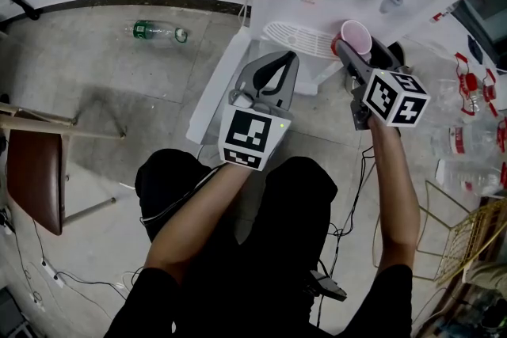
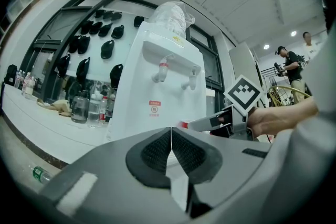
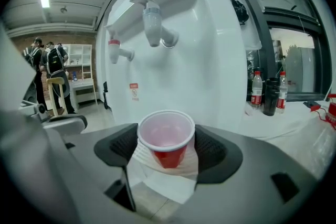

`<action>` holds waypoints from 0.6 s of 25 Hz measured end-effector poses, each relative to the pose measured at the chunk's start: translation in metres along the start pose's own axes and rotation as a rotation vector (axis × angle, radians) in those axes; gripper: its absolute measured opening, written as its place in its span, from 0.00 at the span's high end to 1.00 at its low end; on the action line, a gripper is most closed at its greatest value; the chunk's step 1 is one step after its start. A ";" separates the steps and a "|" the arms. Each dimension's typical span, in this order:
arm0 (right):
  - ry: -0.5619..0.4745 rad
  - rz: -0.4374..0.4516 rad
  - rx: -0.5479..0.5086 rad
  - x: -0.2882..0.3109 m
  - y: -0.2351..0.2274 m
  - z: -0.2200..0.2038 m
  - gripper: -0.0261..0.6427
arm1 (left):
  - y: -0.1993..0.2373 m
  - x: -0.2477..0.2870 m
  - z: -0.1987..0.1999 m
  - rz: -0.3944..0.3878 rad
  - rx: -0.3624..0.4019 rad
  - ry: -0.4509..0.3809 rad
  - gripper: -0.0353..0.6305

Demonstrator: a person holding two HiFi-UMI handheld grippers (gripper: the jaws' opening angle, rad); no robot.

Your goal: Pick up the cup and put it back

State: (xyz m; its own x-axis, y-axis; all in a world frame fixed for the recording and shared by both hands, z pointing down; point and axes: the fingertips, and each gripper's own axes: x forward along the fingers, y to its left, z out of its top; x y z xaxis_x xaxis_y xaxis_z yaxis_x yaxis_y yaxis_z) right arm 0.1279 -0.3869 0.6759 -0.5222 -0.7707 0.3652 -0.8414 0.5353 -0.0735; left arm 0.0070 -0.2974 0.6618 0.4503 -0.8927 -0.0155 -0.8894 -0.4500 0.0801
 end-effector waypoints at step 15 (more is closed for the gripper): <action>-0.014 0.007 0.004 0.004 0.001 -0.002 0.46 | -0.003 0.001 0.000 -0.004 -0.007 -0.003 0.94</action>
State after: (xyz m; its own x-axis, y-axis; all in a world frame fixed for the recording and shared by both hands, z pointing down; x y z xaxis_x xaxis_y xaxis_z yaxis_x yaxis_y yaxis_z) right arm 0.1252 -0.3890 0.6790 -0.5300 -0.7717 0.3516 -0.8382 0.5395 -0.0794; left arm 0.0103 -0.2968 0.6612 0.4538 -0.8909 -0.0185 -0.8869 -0.4536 0.0873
